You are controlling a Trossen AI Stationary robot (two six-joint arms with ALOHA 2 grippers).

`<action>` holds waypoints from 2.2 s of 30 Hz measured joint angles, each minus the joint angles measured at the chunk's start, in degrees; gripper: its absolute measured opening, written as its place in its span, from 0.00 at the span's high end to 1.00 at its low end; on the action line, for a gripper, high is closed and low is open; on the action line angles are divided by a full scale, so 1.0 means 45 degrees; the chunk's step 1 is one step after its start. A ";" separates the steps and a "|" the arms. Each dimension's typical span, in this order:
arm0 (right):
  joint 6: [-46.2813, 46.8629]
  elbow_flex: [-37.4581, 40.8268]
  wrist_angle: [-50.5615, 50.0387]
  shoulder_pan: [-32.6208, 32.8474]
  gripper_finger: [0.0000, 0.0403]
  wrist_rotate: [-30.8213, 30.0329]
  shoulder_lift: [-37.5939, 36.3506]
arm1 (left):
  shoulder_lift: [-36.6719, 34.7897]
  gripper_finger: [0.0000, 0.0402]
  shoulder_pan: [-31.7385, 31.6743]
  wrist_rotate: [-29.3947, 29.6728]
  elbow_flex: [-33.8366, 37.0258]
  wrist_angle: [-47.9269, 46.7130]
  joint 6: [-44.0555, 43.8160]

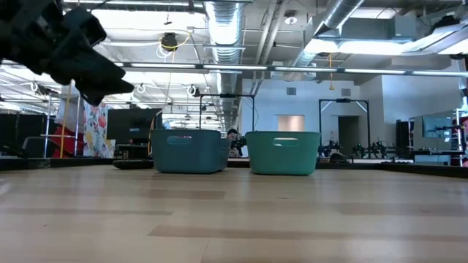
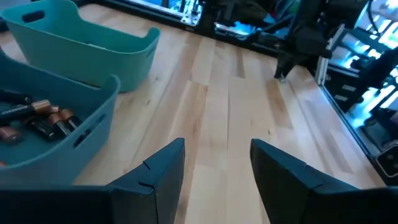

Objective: Sort batteries
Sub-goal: Put the silver battery into the green bin

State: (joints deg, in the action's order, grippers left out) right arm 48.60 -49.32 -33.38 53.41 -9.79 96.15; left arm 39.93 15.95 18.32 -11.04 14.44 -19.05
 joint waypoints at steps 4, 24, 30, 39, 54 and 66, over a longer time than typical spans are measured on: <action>-0.0015 0.0025 -0.0056 -0.0641 0.96 -0.0079 -0.0445 | -0.0962 0.56 -0.1205 -0.1302 0.0905 0.0963 0.0805; -0.2640 -0.0940 -0.1340 -0.6722 0.96 -0.0358 -0.4258 | -0.7253 0.56 -0.2188 -0.2244 0.2299 -0.2594 0.2071; -0.5026 -0.2661 -0.1949 -0.9522 0.96 -0.0867 -0.4441 | -0.8293 0.56 -0.2188 -0.2275 0.2299 -0.2595 0.2835; -0.7165 -0.5250 -0.1857 -1.4045 0.96 -0.0078 -0.1808 | -0.8314 0.56 -0.2188 -0.2269 0.2314 -0.2540 0.1937; -0.8149 -0.7816 -0.2861 -1.6812 0.96 0.1714 0.3740 | -0.8625 0.56 -0.2188 -0.2267 0.2319 -0.2604 0.1119; -0.8145 -0.7961 -0.2835 -1.7011 0.86 0.1872 0.4695 | -0.8628 0.56 -0.2188 -0.2272 0.2324 -0.2633 0.1079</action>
State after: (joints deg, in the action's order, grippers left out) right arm 11.94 -85.14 -46.13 -23.14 -1.37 117.27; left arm 1.10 6.11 8.10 -0.58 2.59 -14.20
